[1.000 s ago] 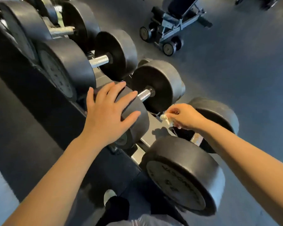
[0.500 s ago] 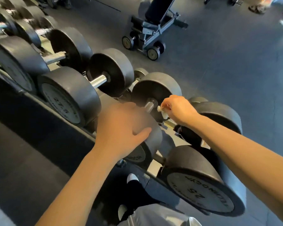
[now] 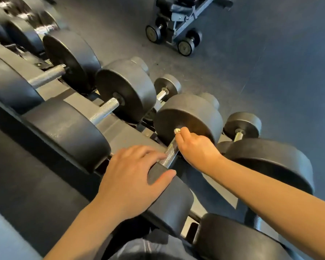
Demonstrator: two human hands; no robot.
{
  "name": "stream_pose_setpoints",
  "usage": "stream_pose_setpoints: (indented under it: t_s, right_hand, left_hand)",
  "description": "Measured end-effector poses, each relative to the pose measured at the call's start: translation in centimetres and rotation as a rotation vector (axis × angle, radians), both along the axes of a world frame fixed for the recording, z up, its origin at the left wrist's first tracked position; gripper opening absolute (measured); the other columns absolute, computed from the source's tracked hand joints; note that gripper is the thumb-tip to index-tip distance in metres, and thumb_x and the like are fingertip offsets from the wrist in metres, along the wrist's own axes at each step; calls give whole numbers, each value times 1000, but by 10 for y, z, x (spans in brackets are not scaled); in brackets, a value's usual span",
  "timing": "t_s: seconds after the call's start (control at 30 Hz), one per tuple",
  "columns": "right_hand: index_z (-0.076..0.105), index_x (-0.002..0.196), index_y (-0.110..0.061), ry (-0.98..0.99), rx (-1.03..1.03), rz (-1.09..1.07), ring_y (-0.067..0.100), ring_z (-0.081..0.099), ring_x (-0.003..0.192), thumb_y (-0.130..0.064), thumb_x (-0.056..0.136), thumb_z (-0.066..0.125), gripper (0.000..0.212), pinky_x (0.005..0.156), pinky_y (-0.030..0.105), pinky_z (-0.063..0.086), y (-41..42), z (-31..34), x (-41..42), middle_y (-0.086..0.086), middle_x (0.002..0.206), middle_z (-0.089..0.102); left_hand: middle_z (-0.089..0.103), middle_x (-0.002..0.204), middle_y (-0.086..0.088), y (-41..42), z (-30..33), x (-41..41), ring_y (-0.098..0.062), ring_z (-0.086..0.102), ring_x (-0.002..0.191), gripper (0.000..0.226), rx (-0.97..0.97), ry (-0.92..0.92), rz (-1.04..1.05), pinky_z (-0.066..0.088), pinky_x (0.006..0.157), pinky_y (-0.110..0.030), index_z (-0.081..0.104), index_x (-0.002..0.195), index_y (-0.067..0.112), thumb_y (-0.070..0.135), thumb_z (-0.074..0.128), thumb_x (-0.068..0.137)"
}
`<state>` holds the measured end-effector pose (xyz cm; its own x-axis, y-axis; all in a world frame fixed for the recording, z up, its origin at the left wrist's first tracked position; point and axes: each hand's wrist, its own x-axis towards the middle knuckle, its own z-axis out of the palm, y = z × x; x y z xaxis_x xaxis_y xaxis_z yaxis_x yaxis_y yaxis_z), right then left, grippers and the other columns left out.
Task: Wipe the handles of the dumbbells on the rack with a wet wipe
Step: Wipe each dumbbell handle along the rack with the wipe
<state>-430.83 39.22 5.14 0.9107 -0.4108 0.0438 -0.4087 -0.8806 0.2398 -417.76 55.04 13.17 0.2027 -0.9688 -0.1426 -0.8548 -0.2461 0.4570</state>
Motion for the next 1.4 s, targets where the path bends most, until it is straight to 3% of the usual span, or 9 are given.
stream_pose_setpoints:
  t_s: [0.2, 0.4, 0.5, 0.8, 0.93, 1.0, 1.1, 1.23, 1.4]
  right_hand:
    - [63, 77, -4, -116, 55, -45, 18, 46, 37, -11, 68, 77, 18, 34, 21, 26, 2, -8, -1, 11, 67, 54]
    - [64, 90, 0, -241, 192, -163, 23, 53, 41, -2, 62, 81, 34, 33, 25, 39, 8, -18, -14, 12, 67, 58]
    - [64, 99, 1, -313, 249, -264, 26, 58, 49, 2, 66, 78, 36, 37, 31, 48, 15, -23, -13, 13, 73, 61]
    - [65, 86, -2, -365, 282, -416, 27, 61, 47, 1, 73, 77, 18, 42, 30, 51, 19, -26, -7, 12, 67, 64]
    - [64, 86, -3, -246, 263, -369, 27, 60, 47, 0, 74, 76, 18, 42, 30, 47, 16, -25, -13, 12, 67, 61]
    - [63, 88, -2, -84, 241, -225, 27, 59, 50, -1, 75, 73, 16, 41, 31, 44, 15, -24, -20, 12, 68, 59]
    - [61, 74, -5, 35, 156, -50, 20, 49, 43, -3, 64, 79, 21, 37, 25, 33, 11, -22, -24, 8, 63, 53]
    - [73, 79, -10, 186, 34, 83, 18, 52, 57, -16, 63, 85, 21, 48, 28, 41, 9, -19, -27, 4, 73, 60]
    - [75, 83, -13, 238, -6, 93, 16, 52, 59, -22, 67, 83, 20, 51, 27, 38, 4, -14, -29, 1, 74, 59]
  left_hand:
    - [60, 109, 18, -1, -3, 1, -9, 55, 104, 54, -17, -15, -38, 45, 92, -41, 64, 113, 37, 71, 33, 85]
    - [53, 95, 20, -14, -4, 33, 0, 46, 93, 57, 89, 147, -343, 37, 85, -25, 57, 107, 40, 78, 25, 79]
    - [54, 90, 19, -18, -9, 38, -1, 47, 90, 53, 53, 208, -370, 38, 80, -23, 59, 100, 38, 75, 27, 80]
    - [56, 90, 18, -18, -12, 37, -2, 50, 88, 50, 34, 263, -376, 40, 80, -27, 59, 97, 35, 71, 28, 81]
    - [56, 88, 18, -18, -11, 37, -3, 50, 87, 50, 40, 283, -366, 42, 81, -29, 60, 97, 35, 70, 29, 81]
    - [56, 88, 18, -18, -12, 36, -3, 51, 87, 51, 40, 281, -365, 42, 81, -29, 60, 97, 34, 71, 29, 80]
    - [55, 87, 18, -17, -12, 36, -4, 51, 87, 50, 43, 278, -364, 42, 81, -29, 60, 96, 35, 71, 29, 80]
    - [55, 90, 18, -18, -12, 35, -3, 50, 89, 49, 63, 275, -368, 41, 82, -28, 59, 98, 36, 71, 29, 81]
    - [54, 90, 19, -17, -13, 36, -3, 50, 89, 48, 58, 275, -366, 41, 83, -28, 58, 97, 37, 71, 28, 81]
